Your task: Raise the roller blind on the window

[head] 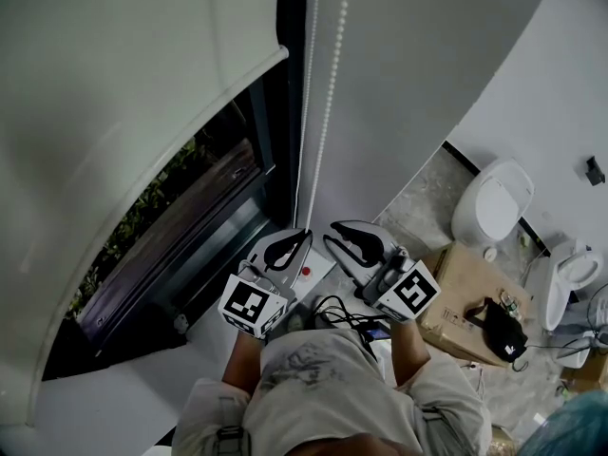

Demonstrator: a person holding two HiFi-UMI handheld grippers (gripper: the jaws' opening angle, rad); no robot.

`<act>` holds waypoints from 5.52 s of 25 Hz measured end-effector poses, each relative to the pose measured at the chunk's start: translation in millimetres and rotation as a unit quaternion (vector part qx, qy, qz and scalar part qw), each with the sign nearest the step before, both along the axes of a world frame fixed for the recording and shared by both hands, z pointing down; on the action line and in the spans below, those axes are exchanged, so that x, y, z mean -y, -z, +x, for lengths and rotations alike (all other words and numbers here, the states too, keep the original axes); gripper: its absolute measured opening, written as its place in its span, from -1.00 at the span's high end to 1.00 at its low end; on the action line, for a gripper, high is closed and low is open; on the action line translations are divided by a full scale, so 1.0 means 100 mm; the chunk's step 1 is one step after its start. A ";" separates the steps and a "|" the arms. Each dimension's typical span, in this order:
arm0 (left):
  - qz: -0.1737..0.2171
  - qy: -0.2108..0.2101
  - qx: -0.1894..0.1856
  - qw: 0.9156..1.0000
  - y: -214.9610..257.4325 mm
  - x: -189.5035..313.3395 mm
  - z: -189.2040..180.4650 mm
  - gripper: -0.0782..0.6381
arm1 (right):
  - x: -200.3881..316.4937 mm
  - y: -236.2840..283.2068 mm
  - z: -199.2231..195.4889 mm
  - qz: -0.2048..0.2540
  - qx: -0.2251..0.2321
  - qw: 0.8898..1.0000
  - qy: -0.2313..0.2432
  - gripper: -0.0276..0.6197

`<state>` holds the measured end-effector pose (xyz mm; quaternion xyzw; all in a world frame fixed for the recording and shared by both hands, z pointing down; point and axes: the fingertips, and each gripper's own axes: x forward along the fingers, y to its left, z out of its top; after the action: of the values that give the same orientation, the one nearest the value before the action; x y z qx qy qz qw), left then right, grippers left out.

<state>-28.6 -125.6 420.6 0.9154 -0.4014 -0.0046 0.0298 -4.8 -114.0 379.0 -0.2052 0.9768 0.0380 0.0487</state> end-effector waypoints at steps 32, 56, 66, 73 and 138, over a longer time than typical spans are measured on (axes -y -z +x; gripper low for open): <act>0.005 0.006 -0.001 1.000 -0.01 0.00 0.03 0.75 | 0.25 1.11 -0.33 0.063 0.055 0.996 0.005 0.88; -0.041 0.018 0.029 0.999 -0.86 -0.01 0.05 0.75 | 0.25 0.24 -0.31 0.040 -0.015 0.997 -0.058 0.88; -0.064 0.012 0.034 0.997 -1.27 -0.05 0.06 0.75 | 0.25 -0.07 -0.32 0.037 -0.023 0.997 -0.066 0.88; -0.072 0.014 0.034 0.997 -1.38 -0.10 0.02 0.75 | 0.20 -0.22 -0.34 0.019 -0.022 0.997 -0.068 0.88; 0.104 0.035 -0.018 0.994 1.02 0.23 0.05 0.75 | 0.19 -0.75 -0.33 0.007 -0.073 0.995 -0.070 0.88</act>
<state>-23.4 -148.4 318.5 0.8986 -0.4301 -0.0637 -0.0588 -37.7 -133.1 453.8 -0.2696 0.9606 0.0630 -0.0243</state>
